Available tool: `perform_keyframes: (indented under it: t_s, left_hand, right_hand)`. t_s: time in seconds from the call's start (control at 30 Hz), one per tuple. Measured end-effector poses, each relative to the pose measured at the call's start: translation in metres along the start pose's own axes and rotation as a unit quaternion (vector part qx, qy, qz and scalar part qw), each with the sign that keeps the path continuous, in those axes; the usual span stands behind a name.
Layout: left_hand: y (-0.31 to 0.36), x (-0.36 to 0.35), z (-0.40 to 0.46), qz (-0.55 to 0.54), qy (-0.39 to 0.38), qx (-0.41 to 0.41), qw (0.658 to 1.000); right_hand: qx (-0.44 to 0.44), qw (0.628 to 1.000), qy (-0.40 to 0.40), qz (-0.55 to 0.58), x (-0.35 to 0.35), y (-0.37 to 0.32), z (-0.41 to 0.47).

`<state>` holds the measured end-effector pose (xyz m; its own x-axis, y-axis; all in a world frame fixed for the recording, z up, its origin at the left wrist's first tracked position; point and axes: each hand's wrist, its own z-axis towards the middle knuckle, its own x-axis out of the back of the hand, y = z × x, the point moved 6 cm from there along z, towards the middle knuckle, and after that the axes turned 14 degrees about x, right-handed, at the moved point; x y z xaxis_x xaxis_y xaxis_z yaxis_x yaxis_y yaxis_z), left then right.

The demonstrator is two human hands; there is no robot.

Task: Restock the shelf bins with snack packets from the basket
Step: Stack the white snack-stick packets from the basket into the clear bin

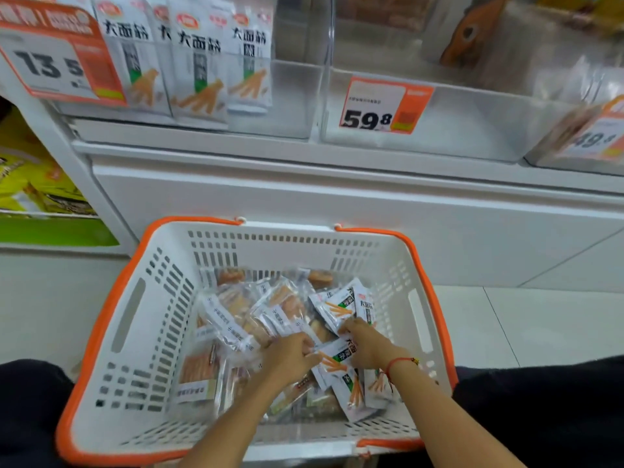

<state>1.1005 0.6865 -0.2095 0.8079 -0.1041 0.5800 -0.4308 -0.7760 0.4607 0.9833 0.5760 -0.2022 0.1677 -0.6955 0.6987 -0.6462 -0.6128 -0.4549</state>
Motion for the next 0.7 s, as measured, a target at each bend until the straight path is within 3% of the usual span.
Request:
perform_keyframes:
  t_s: [0.2,0.33,0.37,0.43,0.57,0.7]
  left_hand:
    - [0.022,-0.011,0.001,0.07,0.043,-0.013,0.997]
    - [0.01,0.009,0.006,0.08,0.025,0.006,0.997]
    - [0.0,0.015,0.009,0.057,0.019,0.019,0.998]
    - [-0.025,0.027,0.013,0.012,0.018,0.049,0.999]
    - [-0.054,0.038,0.016,-0.091,-0.008,0.082,0.992]
    - [-0.046,0.037,-0.001,-0.26,-0.05,0.102,0.959]
  right_hand:
    - [0.017,0.996,0.084,-0.011,0.003,0.003,0.004]
    - [-0.096,0.969,0.222,-0.056,0.037,0.002,-0.012]
    - [-0.132,0.967,0.207,-0.073,0.039,0.004,-0.015]
    - [-0.175,0.976,0.088,-0.092,0.027,0.005,-0.014]
    - [-0.152,0.979,-0.126,-0.052,-0.012,-0.016,-0.016]
    - [-0.15,0.981,-0.125,0.016,0.0,-0.014,-0.019]
